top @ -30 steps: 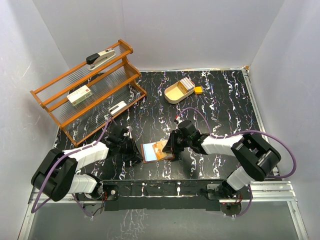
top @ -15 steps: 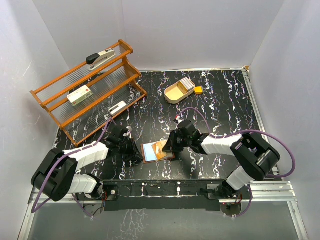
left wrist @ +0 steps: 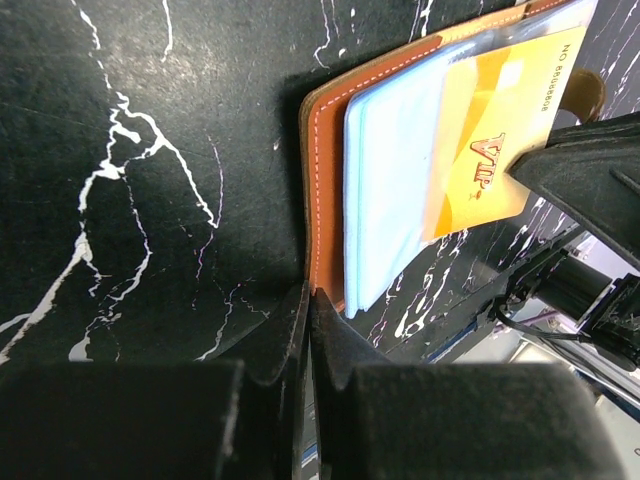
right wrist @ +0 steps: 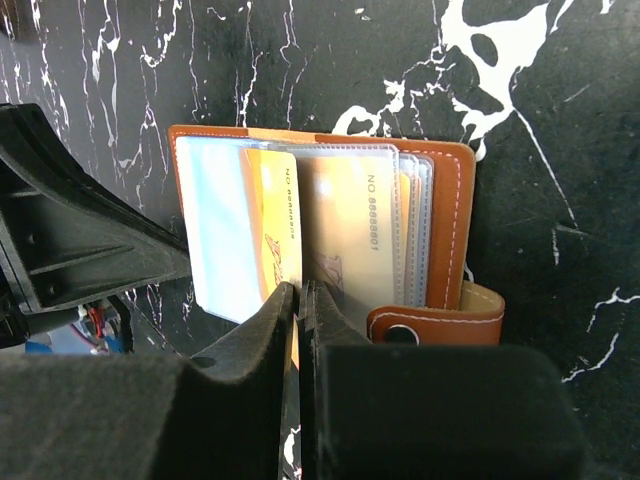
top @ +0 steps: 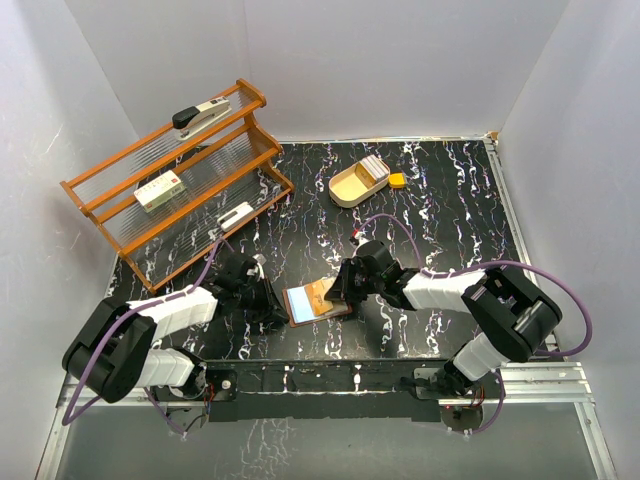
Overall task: Put the credit cards into the card holder
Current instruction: Insert the credit card into the card holder.
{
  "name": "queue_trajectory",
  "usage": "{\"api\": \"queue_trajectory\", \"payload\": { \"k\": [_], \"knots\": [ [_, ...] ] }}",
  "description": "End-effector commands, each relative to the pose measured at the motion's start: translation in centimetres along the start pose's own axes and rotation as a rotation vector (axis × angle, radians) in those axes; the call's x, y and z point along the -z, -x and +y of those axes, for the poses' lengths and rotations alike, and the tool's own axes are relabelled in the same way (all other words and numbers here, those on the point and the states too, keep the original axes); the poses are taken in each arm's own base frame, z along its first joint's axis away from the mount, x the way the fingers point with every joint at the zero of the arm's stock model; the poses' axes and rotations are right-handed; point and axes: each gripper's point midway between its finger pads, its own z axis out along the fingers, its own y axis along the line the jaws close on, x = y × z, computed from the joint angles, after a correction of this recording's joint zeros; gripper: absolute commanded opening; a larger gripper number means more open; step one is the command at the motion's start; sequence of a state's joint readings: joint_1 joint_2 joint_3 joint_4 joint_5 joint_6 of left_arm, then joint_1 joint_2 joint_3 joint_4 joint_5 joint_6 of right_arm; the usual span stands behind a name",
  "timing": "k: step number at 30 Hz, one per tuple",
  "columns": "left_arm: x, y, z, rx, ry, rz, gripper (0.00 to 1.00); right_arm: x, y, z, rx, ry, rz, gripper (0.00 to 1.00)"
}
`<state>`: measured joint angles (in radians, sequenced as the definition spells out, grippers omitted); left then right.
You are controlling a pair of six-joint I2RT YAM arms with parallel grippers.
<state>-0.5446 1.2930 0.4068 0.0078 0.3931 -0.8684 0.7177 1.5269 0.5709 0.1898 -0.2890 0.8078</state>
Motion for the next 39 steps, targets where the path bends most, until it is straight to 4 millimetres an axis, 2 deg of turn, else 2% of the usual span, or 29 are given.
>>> {"api": "queue_trajectory", "payload": {
  "k": [1,14,20,24,27,31,39],
  "knots": [
    [-0.3,-1.7,2.1,0.020,0.070,0.044,0.02,-0.1,0.3,-0.7,0.001,-0.022,-0.038,0.02],
    [-0.3,-1.7,1.9,0.022,0.061,0.039,0.02,0.0,-0.9,-0.1,0.001,0.018,0.002,0.04],
    [-0.3,-1.6,1.9,0.023,0.062,0.039,0.02,-0.8,-2.0,0.2,0.025,0.013,0.050,0.06],
    [-0.3,-1.6,1.8,0.021,0.063,0.039,0.02,-1.1,-1.8,0.8,0.048,0.006,0.059,0.17],
    [-0.2,-1.6,1.9,0.018,0.068,0.039,0.02,-0.5,-0.4,0.9,0.084,-0.042,0.022,0.28],
    [-0.1,-1.5,1.9,0.017,0.070,0.036,0.02,0.5,1.0,1.2,0.124,-0.092,-0.013,0.39],
    [-0.2,-1.4,1.9,0.014,0.071,0.034,0.02,0.1,0.8,1.3,0.127,-0.083,0.003,0.45]
  ]
}}
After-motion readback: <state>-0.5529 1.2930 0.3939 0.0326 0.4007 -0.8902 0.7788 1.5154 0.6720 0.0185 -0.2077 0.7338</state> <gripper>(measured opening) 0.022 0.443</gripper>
